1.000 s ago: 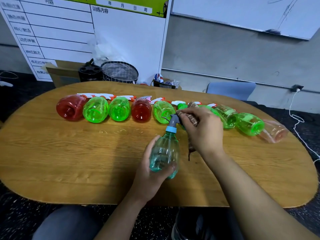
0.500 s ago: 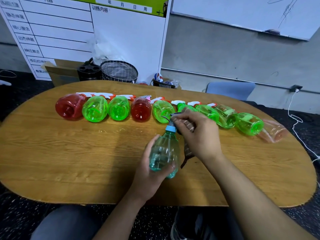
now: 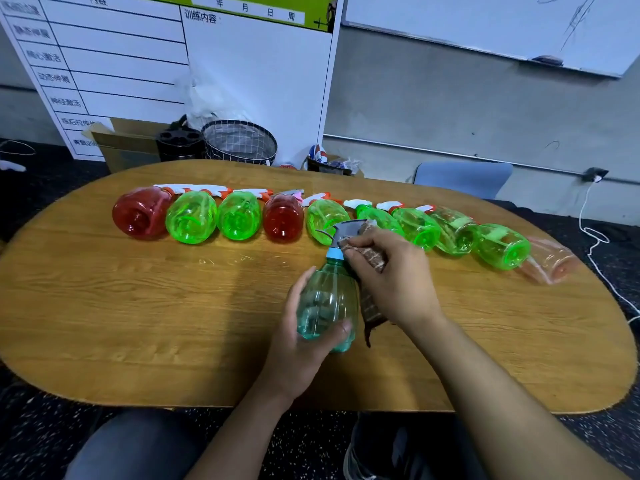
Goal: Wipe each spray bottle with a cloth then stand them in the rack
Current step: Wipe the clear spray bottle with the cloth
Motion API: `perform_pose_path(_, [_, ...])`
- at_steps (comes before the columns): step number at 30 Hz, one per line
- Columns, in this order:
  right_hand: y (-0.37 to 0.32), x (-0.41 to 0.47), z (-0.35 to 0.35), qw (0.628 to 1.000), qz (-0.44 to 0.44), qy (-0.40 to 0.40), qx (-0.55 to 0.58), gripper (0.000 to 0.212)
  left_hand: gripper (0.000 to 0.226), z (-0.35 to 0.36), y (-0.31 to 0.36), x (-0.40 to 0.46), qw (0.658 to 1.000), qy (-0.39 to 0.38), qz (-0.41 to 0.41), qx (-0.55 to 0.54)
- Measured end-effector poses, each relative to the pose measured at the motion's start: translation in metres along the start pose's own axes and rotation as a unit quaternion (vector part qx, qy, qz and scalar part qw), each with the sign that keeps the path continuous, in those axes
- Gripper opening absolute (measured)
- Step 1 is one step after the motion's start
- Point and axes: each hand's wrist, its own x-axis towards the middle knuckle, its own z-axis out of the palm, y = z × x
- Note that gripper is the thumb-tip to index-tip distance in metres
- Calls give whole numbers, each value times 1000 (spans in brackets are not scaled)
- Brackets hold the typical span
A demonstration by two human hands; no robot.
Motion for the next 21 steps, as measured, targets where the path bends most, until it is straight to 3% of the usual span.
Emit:
perform_pose_path(4, [8,9,-2,995,60,83,-18,14,92,0,-3,1,1000,-11,2,22])
perform_pose_path(8, [1,5,4,999,-5,-6,46,14,91,-1,-3,0,1000,-9,1,19])
perform_pose_path(12, [6,13,-2,998,34,49,38,11,90,0,-3,0,1000,-21,-2,18])
perform_pose_path(17, [-6,5,2,993,-67,-76,61,13,90,-1,-1,0,1000,-11,-1,4])
perform_pose_path(19, [-2,10,0,997,-40,-46,45,12,91,1,-1,0,1000,-14,-2,2])
perform_pose_path(21, [5,15,-5,999,23,38,22,11,91,1,0,0,1000,-14,1,7])
